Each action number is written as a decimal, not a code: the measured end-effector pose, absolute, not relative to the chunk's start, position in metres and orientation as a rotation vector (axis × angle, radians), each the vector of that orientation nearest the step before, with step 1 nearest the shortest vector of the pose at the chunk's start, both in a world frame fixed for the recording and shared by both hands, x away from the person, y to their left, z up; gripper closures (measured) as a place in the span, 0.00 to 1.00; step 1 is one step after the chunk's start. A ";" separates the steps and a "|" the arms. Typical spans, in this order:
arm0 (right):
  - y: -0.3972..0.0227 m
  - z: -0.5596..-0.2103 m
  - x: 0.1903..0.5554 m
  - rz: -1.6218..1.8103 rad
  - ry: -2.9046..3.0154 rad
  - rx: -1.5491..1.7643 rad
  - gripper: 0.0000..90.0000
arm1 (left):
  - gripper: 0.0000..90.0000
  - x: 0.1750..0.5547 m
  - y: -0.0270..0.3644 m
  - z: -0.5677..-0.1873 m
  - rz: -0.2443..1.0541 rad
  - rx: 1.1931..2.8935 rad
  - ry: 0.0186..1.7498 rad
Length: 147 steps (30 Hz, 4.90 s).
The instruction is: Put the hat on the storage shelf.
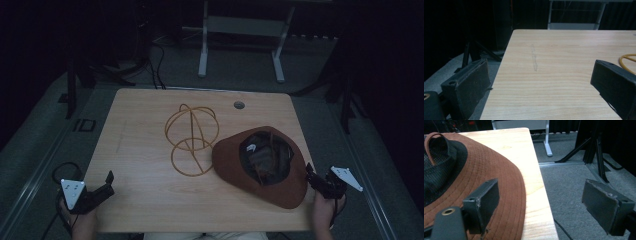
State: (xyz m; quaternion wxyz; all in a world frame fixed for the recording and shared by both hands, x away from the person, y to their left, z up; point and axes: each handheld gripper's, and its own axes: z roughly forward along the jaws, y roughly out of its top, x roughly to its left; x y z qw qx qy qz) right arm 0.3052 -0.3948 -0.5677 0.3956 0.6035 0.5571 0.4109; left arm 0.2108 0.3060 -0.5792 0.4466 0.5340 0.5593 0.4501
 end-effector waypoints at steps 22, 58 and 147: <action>-0.382 -0.548 0.307 1.033 1.545 1.472 0.16 | 0.03 0.210 0.298 -0.573 1.142 1.300 1.341; -0.329 -0.515 0.372 0.953 1.967 1.388 0.21 | 0.03 0.211 0.285 -0.570 1.044 1.442 1.351; -0.329 -0.417 0.327 1.151 1.733 1.176 0.93 | 0.07 0.219 0.207 -0.422 0.839 1.490 0.989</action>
